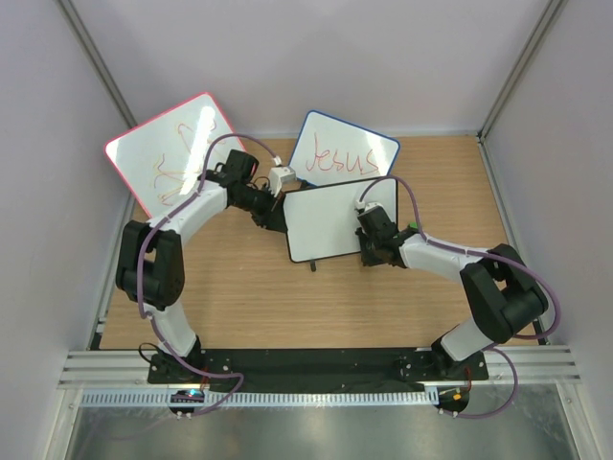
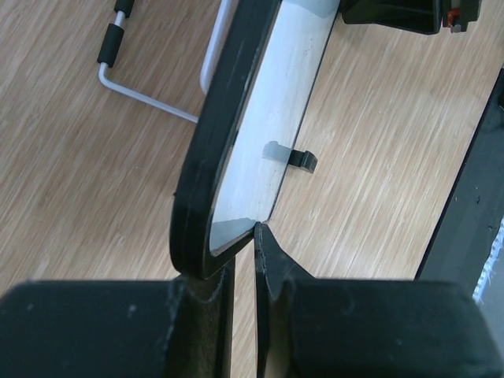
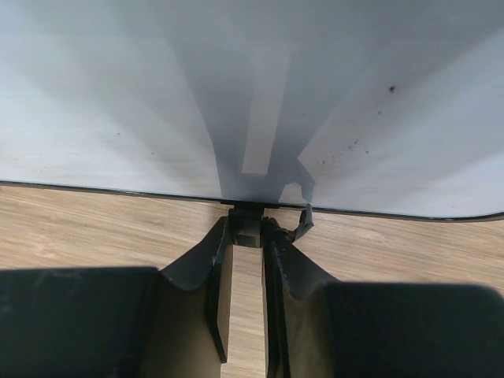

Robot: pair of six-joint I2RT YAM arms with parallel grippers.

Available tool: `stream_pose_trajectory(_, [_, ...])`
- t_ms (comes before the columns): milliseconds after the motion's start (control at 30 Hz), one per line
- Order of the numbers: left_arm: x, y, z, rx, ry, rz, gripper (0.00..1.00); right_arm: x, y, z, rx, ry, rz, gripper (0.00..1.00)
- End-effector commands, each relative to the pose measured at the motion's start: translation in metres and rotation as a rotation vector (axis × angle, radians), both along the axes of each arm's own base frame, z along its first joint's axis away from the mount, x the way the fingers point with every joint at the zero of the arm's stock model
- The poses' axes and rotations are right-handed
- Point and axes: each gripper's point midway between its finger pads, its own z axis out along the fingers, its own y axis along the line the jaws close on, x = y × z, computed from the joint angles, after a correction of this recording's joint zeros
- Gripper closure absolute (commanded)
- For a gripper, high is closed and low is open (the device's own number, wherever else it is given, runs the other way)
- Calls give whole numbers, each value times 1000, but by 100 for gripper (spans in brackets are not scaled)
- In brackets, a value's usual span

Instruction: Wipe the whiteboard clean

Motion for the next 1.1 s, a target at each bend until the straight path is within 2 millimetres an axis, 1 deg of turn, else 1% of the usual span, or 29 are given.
stream_pose_trajectory(0, [18, 26, -12, 151, -124, -3, 100, 5, 11, 4, 48, -16, -22, 99])
stream_pose_trajectory(200, [17, 28, -10, 161, -127, -9, 100, 3, 11, 4, 48, -11, -21, 99])
stream_pose_trajectory(467, [17, 26, -5, 153, -133, -12, 100, 3, 11, 4, 52, -12, -21, 99])
stream_pose_trajectory(533, [18, 26, -7, 153, -124, -9, 99, 3, 11, 4, 50, -11, -18, 99])
stream_pose_trajectory(600, [18, 27, -8, 155, -121, -9, 96, 3, 11, 4, 50, -13, -19, 99])
stream_pose_trajectory(700, [16, 25, -9, 145, -113, -12, 79, 4, 11, 5, 53, -16, -19, 99])
stream_pose_trajectory(800, [16, 23, -6, 130, -120, -14, 71, 2, 11, 3, 51, -12, -16, 99])
stream_pose_trajectory(833, [17, 22, -3, 120, -130, -13, 67, 2, 12, 3, 50, -11, -14, 99])
stream_pose_trajectory(1067, [13, 16, 4, 75, -139, -26, 64, 2, 12, 2, 48, -12, -11, 99])
